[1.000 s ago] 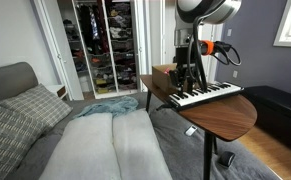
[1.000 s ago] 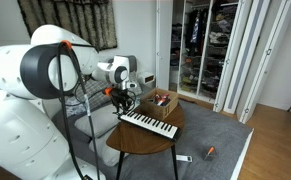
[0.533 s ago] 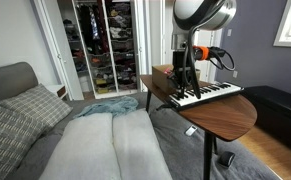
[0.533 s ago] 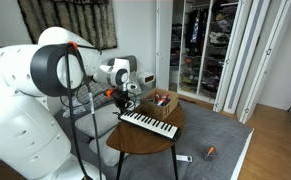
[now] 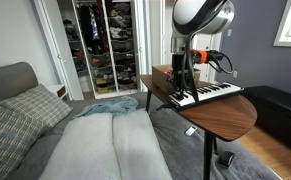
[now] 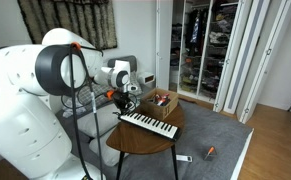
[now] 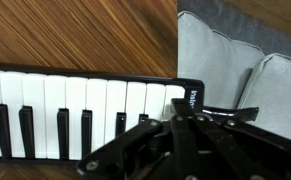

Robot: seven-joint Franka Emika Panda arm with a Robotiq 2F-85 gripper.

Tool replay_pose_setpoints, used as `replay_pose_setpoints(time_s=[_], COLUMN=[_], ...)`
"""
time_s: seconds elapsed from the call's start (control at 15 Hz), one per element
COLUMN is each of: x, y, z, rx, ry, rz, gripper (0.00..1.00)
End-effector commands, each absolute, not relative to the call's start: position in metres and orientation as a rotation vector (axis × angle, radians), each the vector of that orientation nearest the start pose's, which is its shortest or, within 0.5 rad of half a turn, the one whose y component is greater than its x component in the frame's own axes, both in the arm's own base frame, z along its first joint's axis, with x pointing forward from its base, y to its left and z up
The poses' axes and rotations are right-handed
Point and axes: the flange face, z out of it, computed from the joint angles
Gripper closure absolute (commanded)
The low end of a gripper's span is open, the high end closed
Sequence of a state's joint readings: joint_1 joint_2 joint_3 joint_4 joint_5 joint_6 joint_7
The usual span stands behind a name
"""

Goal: Press the leftmost key on the keyboard

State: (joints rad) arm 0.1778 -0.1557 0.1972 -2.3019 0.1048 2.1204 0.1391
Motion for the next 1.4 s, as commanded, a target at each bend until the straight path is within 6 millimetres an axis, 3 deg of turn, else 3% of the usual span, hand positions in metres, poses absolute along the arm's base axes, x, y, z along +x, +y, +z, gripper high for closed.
replay_pose_setpoints(time_s=[0.0, 1.0, 1.33], x=[0.447, 0.446, 0.443], y=[0.185, 0.182, 0.182], z=[0.402, 0.387, 0.397], rx=[-3.067, -3.060, -3.065], ry=[-0.281, -0.269, -0.264], rz=[0.065, 0.086, 0.067], gripper=[1.00, 1.00, 1.00])
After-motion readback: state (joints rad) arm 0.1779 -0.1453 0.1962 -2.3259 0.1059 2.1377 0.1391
